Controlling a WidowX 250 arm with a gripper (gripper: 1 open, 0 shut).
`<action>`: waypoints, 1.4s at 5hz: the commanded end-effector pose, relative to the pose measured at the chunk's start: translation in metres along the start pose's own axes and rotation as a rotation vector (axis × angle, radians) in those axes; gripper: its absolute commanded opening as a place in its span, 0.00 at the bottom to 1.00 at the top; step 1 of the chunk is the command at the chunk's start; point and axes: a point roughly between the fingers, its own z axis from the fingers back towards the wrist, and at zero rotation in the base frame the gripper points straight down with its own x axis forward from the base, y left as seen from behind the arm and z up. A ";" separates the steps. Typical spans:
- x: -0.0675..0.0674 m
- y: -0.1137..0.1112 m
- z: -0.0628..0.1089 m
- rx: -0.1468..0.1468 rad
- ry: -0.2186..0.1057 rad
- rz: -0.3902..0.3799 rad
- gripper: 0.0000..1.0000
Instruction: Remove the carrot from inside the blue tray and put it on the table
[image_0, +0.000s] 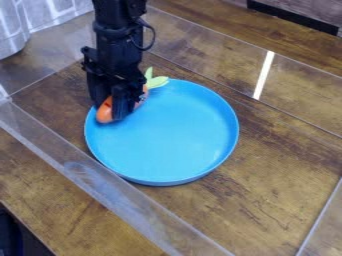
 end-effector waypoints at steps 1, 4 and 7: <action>0.007 0.013 0.028 0.039 -0.086 0.018 0.00; 0.005 0.016 0.028 0.065 -0.072 -0.003 0.00; 0.003 0.020 0.031 0.094 -0.065 -0.024 0.00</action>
